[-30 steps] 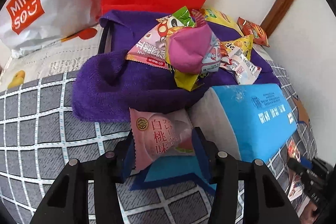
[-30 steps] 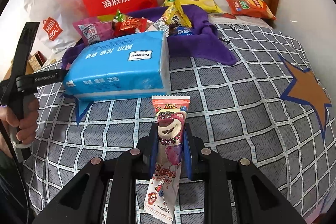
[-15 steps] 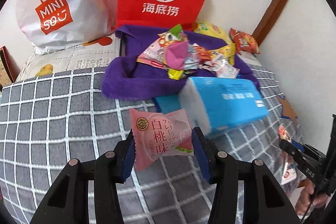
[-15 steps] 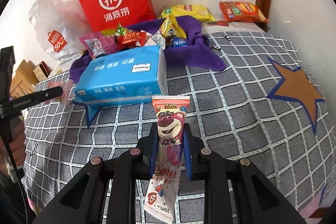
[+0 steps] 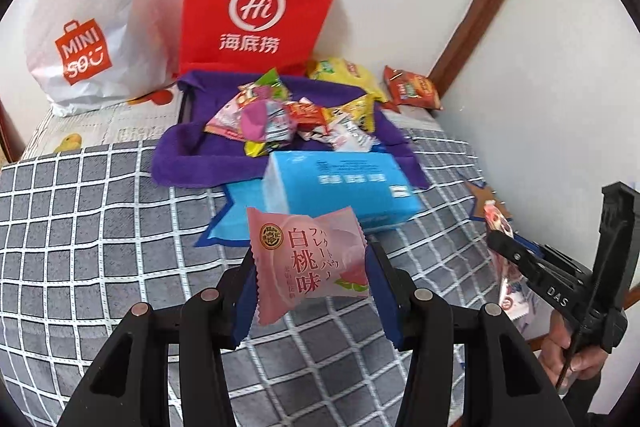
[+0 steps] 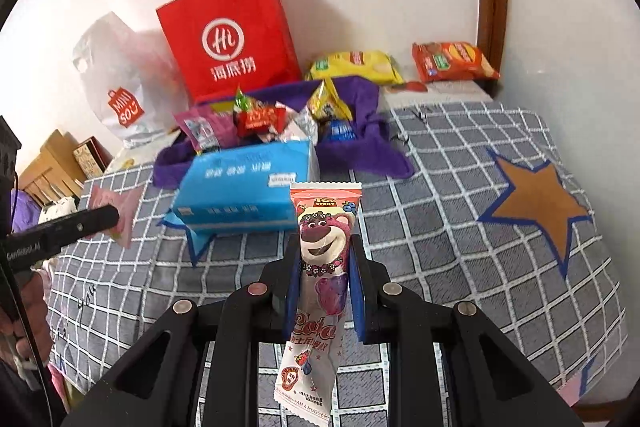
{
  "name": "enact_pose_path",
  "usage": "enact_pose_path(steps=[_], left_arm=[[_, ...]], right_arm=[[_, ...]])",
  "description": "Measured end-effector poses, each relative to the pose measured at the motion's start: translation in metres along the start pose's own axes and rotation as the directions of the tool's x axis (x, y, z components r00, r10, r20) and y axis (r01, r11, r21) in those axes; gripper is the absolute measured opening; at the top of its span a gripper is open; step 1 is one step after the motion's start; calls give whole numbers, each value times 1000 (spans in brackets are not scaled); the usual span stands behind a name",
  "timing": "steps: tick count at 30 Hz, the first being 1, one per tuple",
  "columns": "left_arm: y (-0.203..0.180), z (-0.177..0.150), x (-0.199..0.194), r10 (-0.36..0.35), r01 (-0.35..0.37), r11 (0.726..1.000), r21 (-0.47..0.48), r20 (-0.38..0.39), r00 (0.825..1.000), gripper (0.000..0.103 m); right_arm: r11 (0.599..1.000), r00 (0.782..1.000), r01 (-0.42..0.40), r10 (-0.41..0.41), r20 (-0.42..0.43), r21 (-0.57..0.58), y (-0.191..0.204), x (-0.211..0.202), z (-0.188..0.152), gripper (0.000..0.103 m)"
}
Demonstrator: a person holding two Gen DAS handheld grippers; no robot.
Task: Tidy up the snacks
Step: 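Carry the bear packet with the right tool while the left carries the peach packet over the cloth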
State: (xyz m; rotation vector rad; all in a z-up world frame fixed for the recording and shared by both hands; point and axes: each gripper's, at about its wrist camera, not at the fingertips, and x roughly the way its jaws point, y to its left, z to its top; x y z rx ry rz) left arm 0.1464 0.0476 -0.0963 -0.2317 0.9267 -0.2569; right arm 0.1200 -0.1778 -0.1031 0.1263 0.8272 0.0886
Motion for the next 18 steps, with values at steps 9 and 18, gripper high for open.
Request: enact_pose_path(steps=[9,18], left_arm=[[-20,16,-9,-40,40,999,12,17,999,48],[-25,50,-9,-39,38,999,25,47,998,48]], right_arm=[[1000,999,-10,11,49,-23,7,-11,24,22],[999,997,-17,20,73,-37,12,-2,60,22]])
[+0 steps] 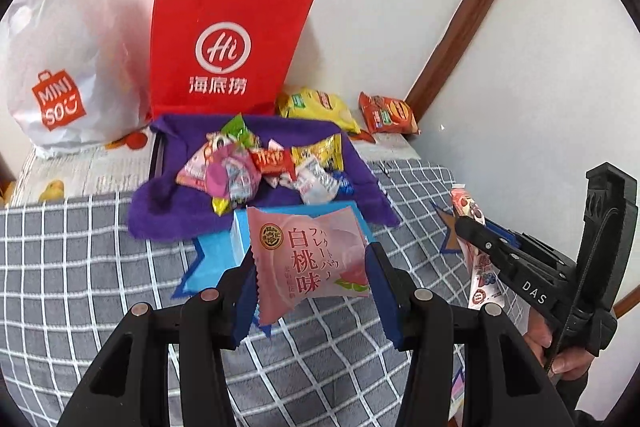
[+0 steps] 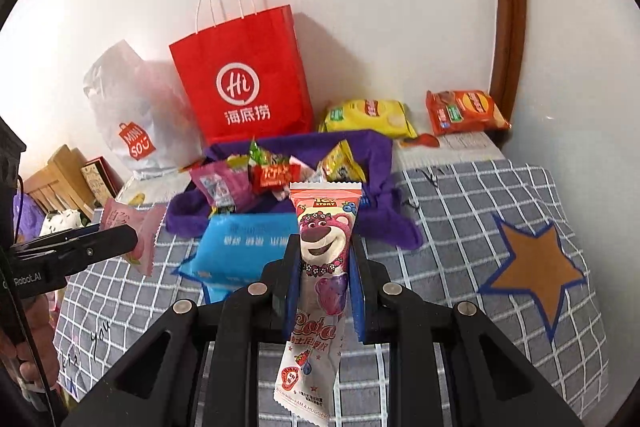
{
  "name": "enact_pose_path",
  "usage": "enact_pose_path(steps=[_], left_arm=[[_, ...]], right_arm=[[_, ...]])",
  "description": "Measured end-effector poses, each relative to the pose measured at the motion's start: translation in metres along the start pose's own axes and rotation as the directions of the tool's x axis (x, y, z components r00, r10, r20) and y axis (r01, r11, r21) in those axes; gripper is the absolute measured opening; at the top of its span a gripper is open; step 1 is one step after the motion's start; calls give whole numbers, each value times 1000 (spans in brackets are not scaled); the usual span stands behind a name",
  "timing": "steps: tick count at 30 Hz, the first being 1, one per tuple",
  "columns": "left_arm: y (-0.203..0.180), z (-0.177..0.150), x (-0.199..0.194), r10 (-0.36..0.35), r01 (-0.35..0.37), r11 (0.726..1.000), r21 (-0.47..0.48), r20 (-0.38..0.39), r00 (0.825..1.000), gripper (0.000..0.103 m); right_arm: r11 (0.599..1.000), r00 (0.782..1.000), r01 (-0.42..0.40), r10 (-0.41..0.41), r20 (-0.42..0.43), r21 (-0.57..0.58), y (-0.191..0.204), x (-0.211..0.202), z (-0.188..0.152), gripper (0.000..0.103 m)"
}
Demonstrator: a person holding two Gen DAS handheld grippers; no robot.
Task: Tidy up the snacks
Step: 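Carry the bear packet with the right tool while the left carries the peach packet over the cloth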
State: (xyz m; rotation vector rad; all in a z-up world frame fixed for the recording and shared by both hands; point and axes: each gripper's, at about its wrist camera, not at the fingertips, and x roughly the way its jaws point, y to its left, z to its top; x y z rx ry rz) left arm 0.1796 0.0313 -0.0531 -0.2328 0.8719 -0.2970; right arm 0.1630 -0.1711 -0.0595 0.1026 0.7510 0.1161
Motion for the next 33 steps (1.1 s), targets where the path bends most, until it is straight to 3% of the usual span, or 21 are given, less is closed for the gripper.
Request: enact_pose_path(steps=[18,33], left_arm=[[22,79,38,7,-7,1000,13,17,1000,48],[51,126,96,18,-18,1000,-12,-13,1000,48]], right_arm=[[999,1000,-16,17,17,-32,17,68,77,22],[1000,1000,-22,22,-15,-19,17,140,115,22]])
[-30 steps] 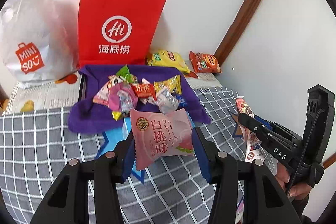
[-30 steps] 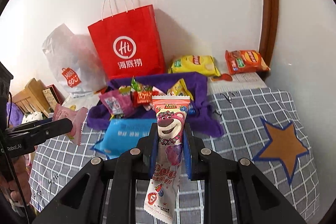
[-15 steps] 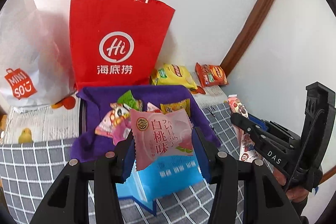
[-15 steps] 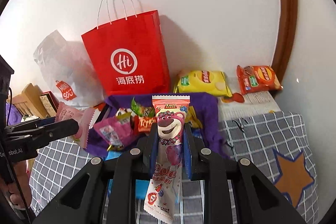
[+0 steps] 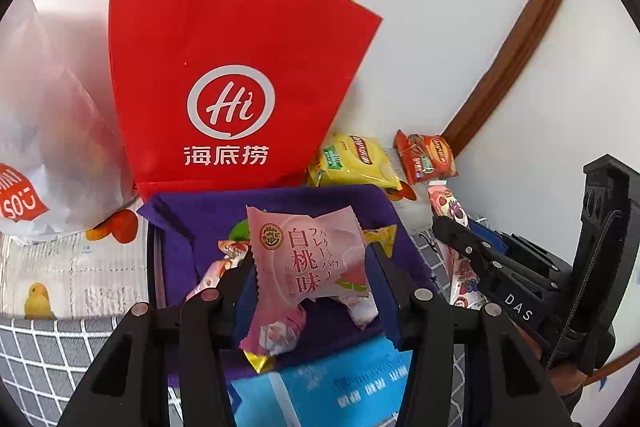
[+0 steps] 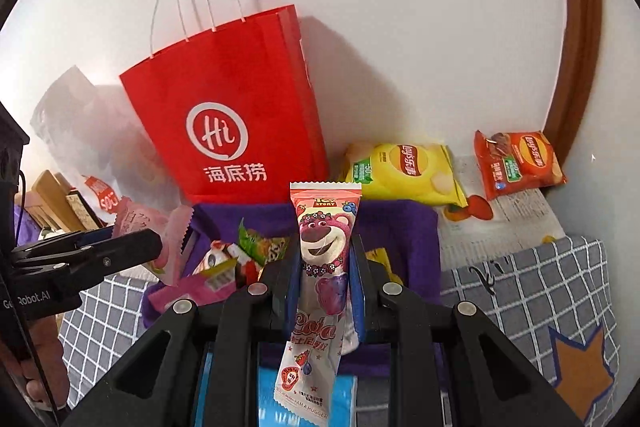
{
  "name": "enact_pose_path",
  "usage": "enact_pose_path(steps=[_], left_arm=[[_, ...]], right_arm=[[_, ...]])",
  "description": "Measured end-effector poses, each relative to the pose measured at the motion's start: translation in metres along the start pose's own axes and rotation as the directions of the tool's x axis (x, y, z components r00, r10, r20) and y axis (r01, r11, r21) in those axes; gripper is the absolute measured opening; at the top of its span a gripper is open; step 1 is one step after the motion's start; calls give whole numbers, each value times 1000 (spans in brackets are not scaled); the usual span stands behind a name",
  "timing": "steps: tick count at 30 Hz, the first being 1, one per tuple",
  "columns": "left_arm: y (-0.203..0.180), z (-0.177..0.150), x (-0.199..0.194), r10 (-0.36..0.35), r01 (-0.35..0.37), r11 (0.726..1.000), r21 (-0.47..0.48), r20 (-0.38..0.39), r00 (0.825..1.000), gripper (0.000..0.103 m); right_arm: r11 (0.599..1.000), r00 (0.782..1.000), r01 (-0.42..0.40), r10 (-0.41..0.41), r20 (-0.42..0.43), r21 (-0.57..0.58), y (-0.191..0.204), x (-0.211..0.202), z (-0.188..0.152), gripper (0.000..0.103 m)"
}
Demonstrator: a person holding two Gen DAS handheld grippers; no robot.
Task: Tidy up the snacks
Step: 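Carry the bear packet with the right tool while the left carries the peach packet over the cloth, then lower both packets onto the purple cloth and open both tools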
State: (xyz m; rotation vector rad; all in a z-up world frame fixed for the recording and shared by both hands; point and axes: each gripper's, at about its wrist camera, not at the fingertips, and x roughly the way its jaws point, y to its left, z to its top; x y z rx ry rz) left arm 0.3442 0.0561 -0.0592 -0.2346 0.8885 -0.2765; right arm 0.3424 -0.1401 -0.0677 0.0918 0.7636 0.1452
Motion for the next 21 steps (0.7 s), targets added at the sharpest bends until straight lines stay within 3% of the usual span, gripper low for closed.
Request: enact_pose_path(steps=[9,21], left_arm=[[22,-1,29,-20,19,999,-29,-15,1000,48],[30,-5,53,5,-8,1000,-29,-81,997,48]], right_arm=[[1000,999,8,-8,-37,-8,-1,44,-2,22],[998,995,34,-39,-92,-59,2,77,-14,23]])
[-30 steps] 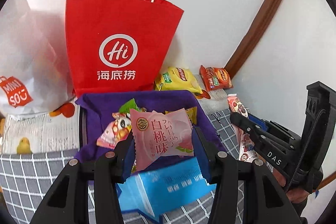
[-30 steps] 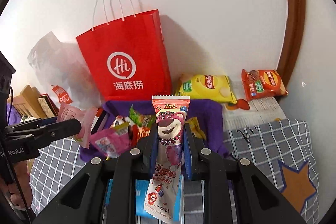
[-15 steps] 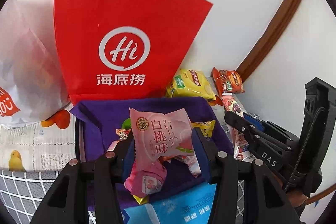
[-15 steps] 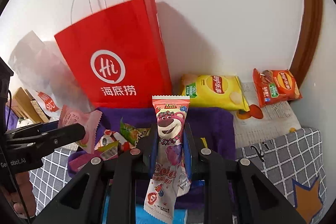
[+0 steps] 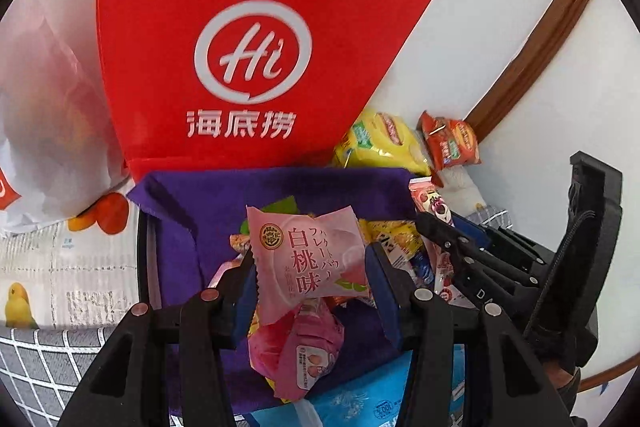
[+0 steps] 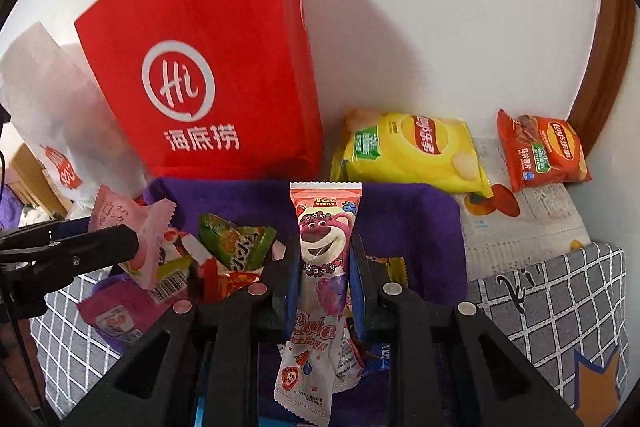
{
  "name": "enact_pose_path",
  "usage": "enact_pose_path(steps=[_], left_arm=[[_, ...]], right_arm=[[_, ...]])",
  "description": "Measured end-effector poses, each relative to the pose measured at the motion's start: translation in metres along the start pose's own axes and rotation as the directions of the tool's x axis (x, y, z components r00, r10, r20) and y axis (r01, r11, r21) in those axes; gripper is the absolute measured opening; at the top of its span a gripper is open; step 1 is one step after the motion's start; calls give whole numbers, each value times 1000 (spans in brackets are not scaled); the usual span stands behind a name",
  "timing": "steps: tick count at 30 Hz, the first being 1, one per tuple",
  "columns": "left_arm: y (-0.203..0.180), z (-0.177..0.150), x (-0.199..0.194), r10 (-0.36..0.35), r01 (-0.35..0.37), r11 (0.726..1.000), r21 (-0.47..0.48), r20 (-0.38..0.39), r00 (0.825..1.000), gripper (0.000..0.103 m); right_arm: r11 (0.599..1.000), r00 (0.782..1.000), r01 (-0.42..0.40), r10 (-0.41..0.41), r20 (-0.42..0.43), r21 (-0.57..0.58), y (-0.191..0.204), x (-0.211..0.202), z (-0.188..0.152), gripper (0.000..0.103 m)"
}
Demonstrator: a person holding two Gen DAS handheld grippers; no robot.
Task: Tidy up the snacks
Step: 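Lower both packets onto the purple cloth and open both tools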
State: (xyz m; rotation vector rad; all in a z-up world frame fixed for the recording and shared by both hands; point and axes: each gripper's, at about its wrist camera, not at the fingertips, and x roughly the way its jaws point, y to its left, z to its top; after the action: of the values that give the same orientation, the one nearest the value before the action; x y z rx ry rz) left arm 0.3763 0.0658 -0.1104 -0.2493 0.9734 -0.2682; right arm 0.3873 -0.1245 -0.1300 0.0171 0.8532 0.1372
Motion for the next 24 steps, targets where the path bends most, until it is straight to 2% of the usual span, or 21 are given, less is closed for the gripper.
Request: enact_pose_path(steps=[13,15,18,23,24], left_arm=[[3,-1,16,6,-7,1000,-4,-48,999,49],[3,-1,18,1,-2,1000,-7,-51,999,49],[2,-1,18,6,-6,1000,-2,-49,999,50],[3,1,16,-1,1,1000,-15,-50,999,51],[2,1,15,-7,7,1000,-17,-53,999,55]], right_arm=[[1000,999,27,-27,-35,-17,0,8,-2,26],[999,999,29,-30,-29,-20,1,6,-1,36],[999,999,33,-33,-9,-14,1,-2,2,45],[999,999,34,-34,24,17,-1,-22,3,50],[999,999,34,-34,25,23,-2,-27,3,50]])
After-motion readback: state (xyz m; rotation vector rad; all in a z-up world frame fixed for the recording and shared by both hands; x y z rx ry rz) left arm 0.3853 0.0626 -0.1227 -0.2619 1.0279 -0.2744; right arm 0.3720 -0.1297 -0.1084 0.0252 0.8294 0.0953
